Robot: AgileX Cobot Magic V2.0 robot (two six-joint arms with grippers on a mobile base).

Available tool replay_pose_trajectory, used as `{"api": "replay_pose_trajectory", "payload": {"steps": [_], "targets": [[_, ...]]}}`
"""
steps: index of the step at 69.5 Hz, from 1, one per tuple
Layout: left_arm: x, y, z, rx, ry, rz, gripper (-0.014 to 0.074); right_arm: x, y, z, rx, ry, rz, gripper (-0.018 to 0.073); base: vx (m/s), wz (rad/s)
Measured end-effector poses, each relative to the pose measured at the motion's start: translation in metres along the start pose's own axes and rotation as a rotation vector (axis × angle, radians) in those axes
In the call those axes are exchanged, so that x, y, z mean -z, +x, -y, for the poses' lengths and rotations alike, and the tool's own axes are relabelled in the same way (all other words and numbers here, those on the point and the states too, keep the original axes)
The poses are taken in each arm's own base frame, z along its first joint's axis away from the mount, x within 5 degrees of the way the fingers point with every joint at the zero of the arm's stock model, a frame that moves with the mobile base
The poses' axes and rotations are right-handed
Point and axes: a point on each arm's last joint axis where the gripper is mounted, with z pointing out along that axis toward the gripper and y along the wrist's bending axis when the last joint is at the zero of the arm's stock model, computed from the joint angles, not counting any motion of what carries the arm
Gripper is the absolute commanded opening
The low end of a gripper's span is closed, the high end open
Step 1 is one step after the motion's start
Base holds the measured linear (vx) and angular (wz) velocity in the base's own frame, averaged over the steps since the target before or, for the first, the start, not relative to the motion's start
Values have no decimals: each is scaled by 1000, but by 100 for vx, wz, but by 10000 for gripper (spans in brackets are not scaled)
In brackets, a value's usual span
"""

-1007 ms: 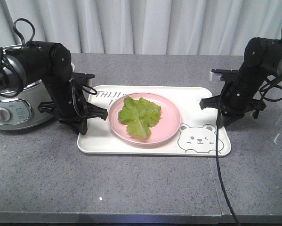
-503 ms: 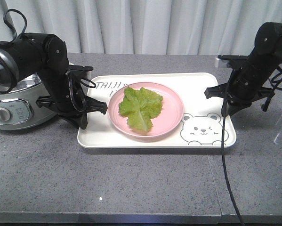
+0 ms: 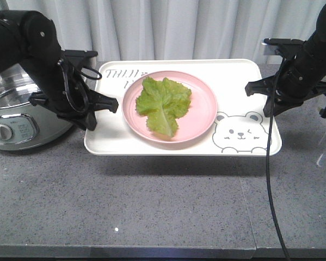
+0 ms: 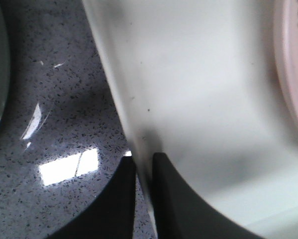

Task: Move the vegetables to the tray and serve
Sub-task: 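Lift the tray off the counter with both grippers, then hold the tray level with both grippers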

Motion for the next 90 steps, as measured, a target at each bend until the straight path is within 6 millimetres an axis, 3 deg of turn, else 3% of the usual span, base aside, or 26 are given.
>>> {"api": "replay_pose_trajectory", "payload": {"steps": [14, 24, 42, 90], "targets": [[30, 3, 3, -8, 9, 73, -7, 19, 3, -3, 4, 0, 43, -10, 0, 0], [41, 6, 4, -12, 13, 99, -7, 29, 5, -5, 6, -1, 62, -10, 0, 0], [41, 6, 4, -12, 13, 100, -6, 39, 7, -7, 9, -1, 81, -10, 0, 0], [41, 6, 4, -12, 13, 100, -6, 40, 7, -7, 28, 0, 83, -10, 0, 0]]}}
